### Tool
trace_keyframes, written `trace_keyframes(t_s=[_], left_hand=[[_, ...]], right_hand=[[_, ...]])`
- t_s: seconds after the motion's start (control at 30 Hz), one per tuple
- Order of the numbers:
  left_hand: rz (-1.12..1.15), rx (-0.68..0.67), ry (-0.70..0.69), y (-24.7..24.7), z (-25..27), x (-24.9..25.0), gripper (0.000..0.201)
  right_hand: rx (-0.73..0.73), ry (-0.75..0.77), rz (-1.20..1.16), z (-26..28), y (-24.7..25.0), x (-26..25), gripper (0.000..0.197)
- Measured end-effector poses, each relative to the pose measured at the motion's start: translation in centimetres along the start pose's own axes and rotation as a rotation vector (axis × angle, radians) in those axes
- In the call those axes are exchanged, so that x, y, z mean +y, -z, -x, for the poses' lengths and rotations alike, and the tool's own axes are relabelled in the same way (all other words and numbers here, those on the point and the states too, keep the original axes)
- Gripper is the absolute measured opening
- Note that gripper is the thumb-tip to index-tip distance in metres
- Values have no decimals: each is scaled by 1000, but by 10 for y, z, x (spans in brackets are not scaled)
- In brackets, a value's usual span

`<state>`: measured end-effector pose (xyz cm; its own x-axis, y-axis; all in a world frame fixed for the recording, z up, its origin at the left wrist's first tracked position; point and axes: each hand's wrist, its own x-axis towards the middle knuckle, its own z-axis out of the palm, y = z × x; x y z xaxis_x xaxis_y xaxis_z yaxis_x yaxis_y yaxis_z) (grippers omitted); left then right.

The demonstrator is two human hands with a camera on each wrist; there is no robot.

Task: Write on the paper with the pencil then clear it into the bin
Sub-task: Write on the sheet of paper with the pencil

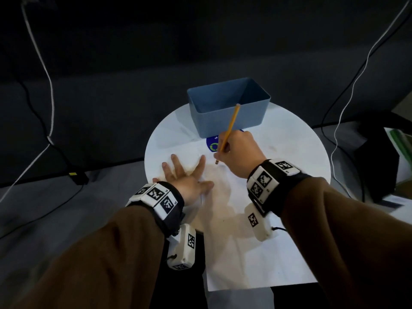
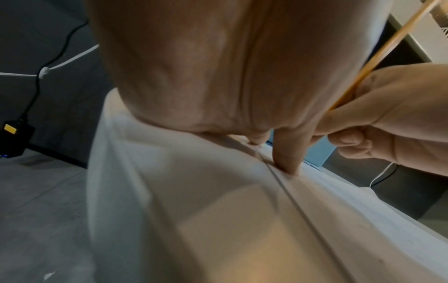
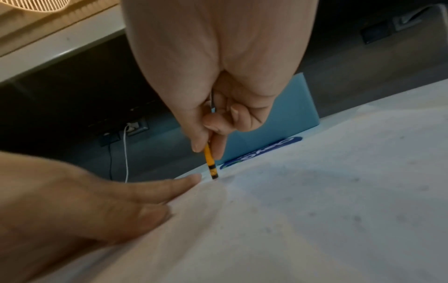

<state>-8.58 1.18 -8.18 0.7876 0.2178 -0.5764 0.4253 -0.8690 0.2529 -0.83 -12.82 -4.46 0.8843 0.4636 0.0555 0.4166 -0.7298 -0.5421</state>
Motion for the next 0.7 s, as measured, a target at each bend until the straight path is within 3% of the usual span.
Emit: trace_keyframes(t_s=[0.13,0.3,0.43,0.57,0.7], left_hand=[[13,5,-11,-2,-1,-2,73],[17,-10,-19,-1,0,-4,73],[10,-8,-8,0,2,-4,73],[-4,2,8,1,5,1,72],[-1,7,11,0,4,2,73]], right_hand=[[-1,-65,78,-6,2,15,35],[64,-204,153,-1,39,46,18],[92,-110,53,5,26,32,15],[7,-12,-41,13,-6,9,16],[75,-115,38,11,-5,25,14]])
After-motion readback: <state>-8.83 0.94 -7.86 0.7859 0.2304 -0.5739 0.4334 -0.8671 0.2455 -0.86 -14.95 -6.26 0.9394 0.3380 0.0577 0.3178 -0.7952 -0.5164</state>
